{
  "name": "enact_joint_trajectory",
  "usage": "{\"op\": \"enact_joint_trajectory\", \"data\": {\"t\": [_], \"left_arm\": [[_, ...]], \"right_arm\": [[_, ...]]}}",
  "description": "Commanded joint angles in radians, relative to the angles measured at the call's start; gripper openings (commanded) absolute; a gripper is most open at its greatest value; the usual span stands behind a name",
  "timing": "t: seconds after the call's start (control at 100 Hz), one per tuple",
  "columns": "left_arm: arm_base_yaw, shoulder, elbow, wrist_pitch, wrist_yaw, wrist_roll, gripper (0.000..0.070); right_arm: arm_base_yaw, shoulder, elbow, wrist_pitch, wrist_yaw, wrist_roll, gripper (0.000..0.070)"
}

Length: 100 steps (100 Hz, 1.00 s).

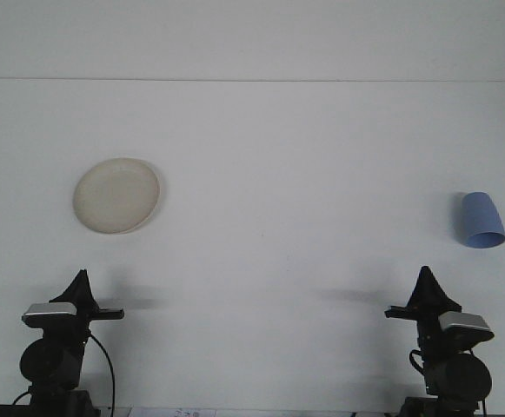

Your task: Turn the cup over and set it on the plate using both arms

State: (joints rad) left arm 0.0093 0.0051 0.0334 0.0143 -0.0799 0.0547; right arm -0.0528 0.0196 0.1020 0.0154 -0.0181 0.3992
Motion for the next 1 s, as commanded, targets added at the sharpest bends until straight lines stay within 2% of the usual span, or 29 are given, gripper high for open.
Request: {"op": "enact_joint_trajectory", "data": {"t": [0.0,0.08,0.12,0.16,0.25,0.28,0.41,0.55,0.73,0.81,0.99], "left_arm": [[0.003,-0.002,-0.019,0.012,-0.003,0.005,0.0013],[0.003,-0.002,-0.019,0.012,-0.003,0.005,0.0013],[0.003,-0.002,-0.019,0.012,-0.003,0.005,0.0013],[0.003,-0.002,-0.019,0.012,-0.003,0.005,0.0013],[0.003,-0.002,-0.019,0.012,-0.003,0.005,0.0013],[0.003,-0.002,-0.019,0.012,-0.003,0.005,0.0013],[0.003,-0.002,-0.019,0.012,-0.003,0.005,0.0013],[0.003,-0.002,-0.019,0.012,-0.003,0.005,0.0013],[0.003,-0.002,-0.019,0.012,-0.003,0.005,0.0014],[0.003,-0.002,-0.019,0.012,-0.003,0.005,0.0013],[0.003,-0.002,-0.019,0.012,-0.003,0.005,0.0013]], "right_arm": [[0.0,0.041,0.127,-0.006,0.048,0.022,0.0001],[0.0,0.12,0.265,-0.087,0.075,-0.071,0.0008],[0.0,0.174,0.337,-0.126,0.078,-0.122,0.0044],[0.0,0.227,0.406,-0.161,0.078,-0.158,0.0134],[0.0,0.341,0.55,-0.242,0.079,-0.217,0.0394],[0.0,0.375,0.59,-0.269,0.081,-0.236,0.0434],[-0.001,0.5,0.709,-0.372,0.133,-0.314,0.0442],[-0.025,0.601,0.731,-0.409,0.178,-0.369,0.0442],[-0.13,0.743,0.73,-0.433,0.177,-0.397,0.0444],[-0.185,0.809,0.73,-0.409,0.208,-0.424,0.0444],[-0.328,0.988,0.73,-0.406,0.198,-0.45,0.0445]]}}
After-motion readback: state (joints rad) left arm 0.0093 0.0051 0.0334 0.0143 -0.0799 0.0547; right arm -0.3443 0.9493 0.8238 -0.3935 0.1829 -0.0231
